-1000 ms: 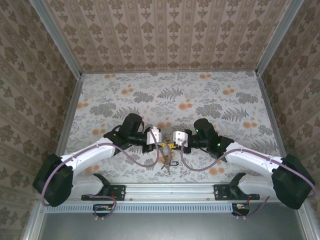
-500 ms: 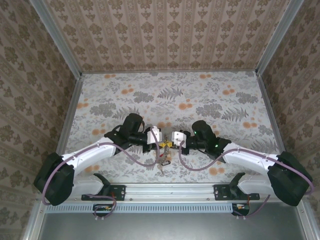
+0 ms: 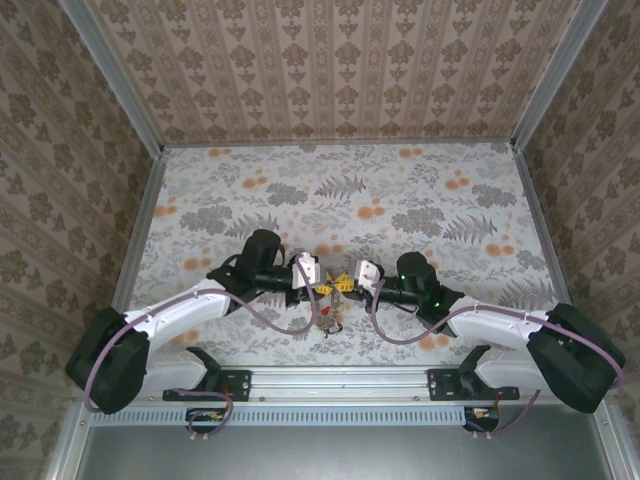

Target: Put the keys on the keyring

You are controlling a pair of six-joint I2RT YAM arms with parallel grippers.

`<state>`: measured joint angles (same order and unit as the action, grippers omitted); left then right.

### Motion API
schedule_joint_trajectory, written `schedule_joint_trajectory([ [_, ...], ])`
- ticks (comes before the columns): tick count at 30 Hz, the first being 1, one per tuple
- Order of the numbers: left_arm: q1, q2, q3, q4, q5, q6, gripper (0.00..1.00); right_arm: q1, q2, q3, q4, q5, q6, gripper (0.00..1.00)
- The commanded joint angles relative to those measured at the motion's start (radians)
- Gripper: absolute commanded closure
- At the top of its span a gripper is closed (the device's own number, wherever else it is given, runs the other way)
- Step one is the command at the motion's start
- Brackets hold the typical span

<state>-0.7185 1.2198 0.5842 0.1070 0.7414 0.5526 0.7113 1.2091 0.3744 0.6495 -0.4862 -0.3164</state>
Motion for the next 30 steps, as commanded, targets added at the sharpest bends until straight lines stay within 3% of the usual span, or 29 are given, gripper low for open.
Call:
schedule_joint_trajectory([
  [1,0.003,-0.011,-0.016,0.039,0.049,-0.023,0.79,-0.011,-0.002,-0.007,0.114,-0.037,0.046,1.00],
  [3,0.003,-0.008,-0.022,0.065,0.050,-0.036,0.82,-0.016,0.002,-0.009,0.134,-0.043,0.062,1.00],
  [8,0.008,-0.008,-0.017,0.090,0.052,-0.051,1.00,-0.016,0.010,-0.008,0.122,-0.052,0.056,1.00],
  [10,0.012,-0.012,-0.014,0.084,0.056,-0.048,1.00,-0.018,0.007,-0.009,0.103,-0.041,0.041,1.00],
  [13,0.012,-0.023,-0.003,0.033,0.022,-0.032,1.00,-0.021,-0.017,-0.007,0.027,-0.019,-0.020,0.90],
  [16,0.006,-0.038,0.041,-0.097,-0.042,0.024,1.00,-0.023,-0.064,0.024,-0.134,-0.019,-0.137,0.73],
  [20,-0.006,-0.042,0.096,-0.232,-0.114,0.084,1.00,-0.023,-0.110,0.075,-0.322,-0.017,-0.262,0.71],
  [24,-0.012,-0.040,0.121,-0.281,-0.164,0.096,1.00,-0.032,-0.146,0.080,-0.352,0.030,-0.272,0.67],
  [27,-0.026,-0.039,0.150,-0.325,-0.214,0.119,1.00,-0.042,-0.174,0.086,-0.324,0.208,-0.084,0.57],
  [30,-0.027,-0.036,0.168,-0.353,-0.242,0.147,1.00,-0.052,-0.187,0.140,-0.390,0.510,0.205,0.49],
])
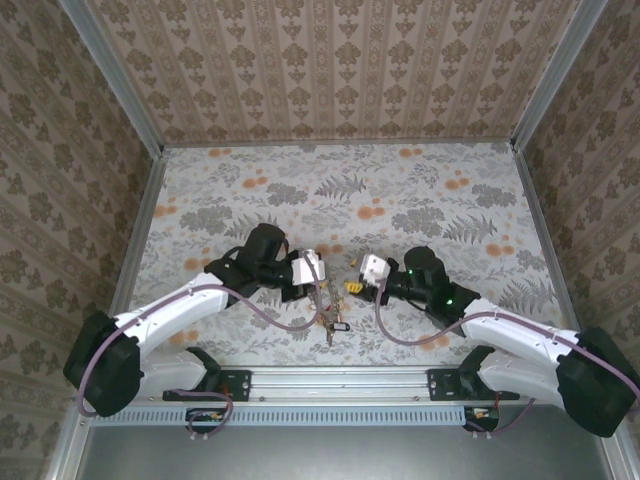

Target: Put the keys on the keyring

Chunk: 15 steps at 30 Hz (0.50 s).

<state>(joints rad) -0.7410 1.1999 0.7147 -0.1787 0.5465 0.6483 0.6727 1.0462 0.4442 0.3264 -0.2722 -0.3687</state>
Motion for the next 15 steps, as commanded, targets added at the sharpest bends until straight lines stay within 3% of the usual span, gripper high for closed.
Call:
schedule_joint_trajectory([
  [1,-0.005,-0.012,0.047,-0.079,-0.053,0.065,1.00,-0.021,-0.028,0.103,-0.142,0.396,0.380,0.44],
  [3,-0.003,0.004,0.070,-0.107,-0.050,0.096,1.00,-0.052,-0.028,0.191,-0.389,0.606,0.675,0.32],
  [5,0.006,0.033,0.108,-0.166,-0.024,0.137,1.00,-0.171,0.005,0.294,-0.698,0.567,0.970,0.45],
  [7,0.015,0.052,0.126,-0.180,-0.007,0.151,1.00,-0.248,0.029,0.317,-0.855,0.507,1.129,0.48],
  [11,0.020,0.064,0.098,-0.092,0.024,0.112,1.00,-0.335,0.012,0.293,-0.995,0.400,1.223,0.52],
  [15,0.021,0.087,0.077,-0.053,0.050,0.104,1.00,-0.424,0.125,0.313,-1.038,0.279,1.095,0.54],
])
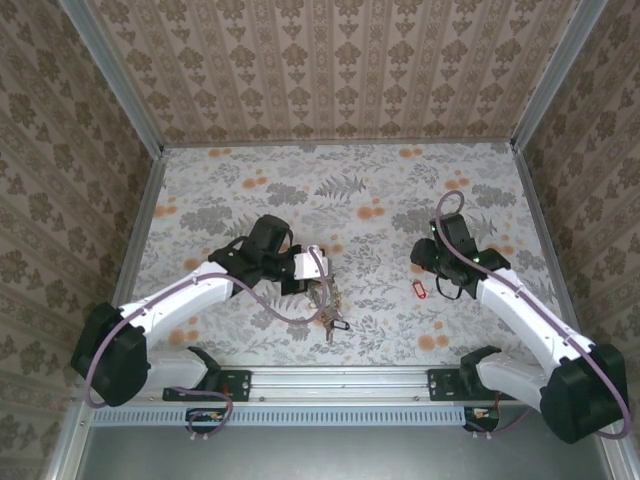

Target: Put the keys on the keyring

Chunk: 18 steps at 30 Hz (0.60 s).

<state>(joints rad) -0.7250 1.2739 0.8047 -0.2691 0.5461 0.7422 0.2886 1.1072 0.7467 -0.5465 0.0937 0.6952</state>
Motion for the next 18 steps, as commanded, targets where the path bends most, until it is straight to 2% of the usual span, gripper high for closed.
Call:
schedule_joint_trajectory([
  [1,0.005,0.015,-0.008,0.032,0.054,0.009,1.00,-0.064,0.108,0.022,-0.172,-0.114,0.001,0.54],
  [3,0.004,0.014,-0.001,0.018,0.054,0.011,1.00,-0.081,0.179,0.054,-0.178,-0.150,-0.020,0.54],
  [6,0.003,0.013,0.002,0.012,0.049,0.001,1.00,-0.043,0.246,0.101,-0.170,-0.177,-0.063,0.56],
  [10,-0.006,0.010,0.000,0.014,0.060,-0.005,1.00,0.010,0.332,0.181,-0.206,-0.058,-0.359,0.57],
  [13,-0.002,0.012,-0.016,0.041,0.061,-0.021,1.00,0.032,0.426,0.278,-0.306,0.056,-0.523,0.60],
  [18,0.006,0.018,-0.025,0.065,0.090,-0.036,1.00,0.046,0.554,0.375,-0.422,0.028,-0.649,0.66],
])
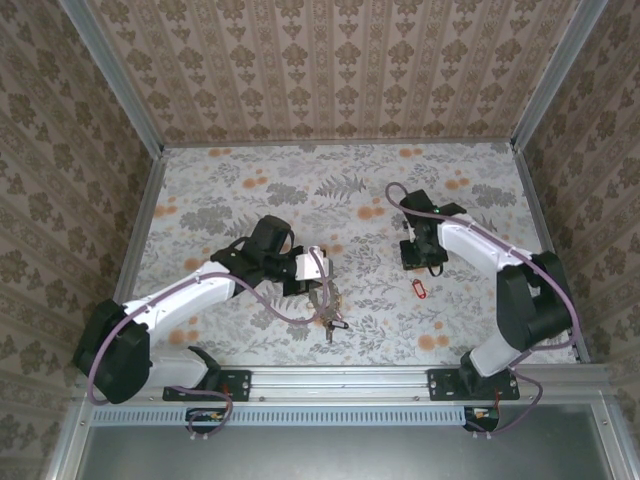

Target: Put the keys on the keyring

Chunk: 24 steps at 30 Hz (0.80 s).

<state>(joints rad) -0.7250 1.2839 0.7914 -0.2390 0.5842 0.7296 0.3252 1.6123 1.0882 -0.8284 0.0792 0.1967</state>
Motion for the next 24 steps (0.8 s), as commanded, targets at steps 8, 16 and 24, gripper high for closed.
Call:
schedule_joint_trajectory([
  [8,0.007,0.020,-0.016,0.059,0.114,-0.061,1.00,0.070,0.150,0.011,-0.128,0.132,-0.307,0.65],
  [16,0.007,0.029,-0.011,0.045,0.124,-0.067,1.00,0.110,0.194,0.006,-0.100,0.157,-0.299,0.61],
  [24,0.007,0.034,-0.010,0.035,0.119,-0.061,1.00,0.114,0.193,0.000,-0.086,0.198,-0.289,0.71],
])
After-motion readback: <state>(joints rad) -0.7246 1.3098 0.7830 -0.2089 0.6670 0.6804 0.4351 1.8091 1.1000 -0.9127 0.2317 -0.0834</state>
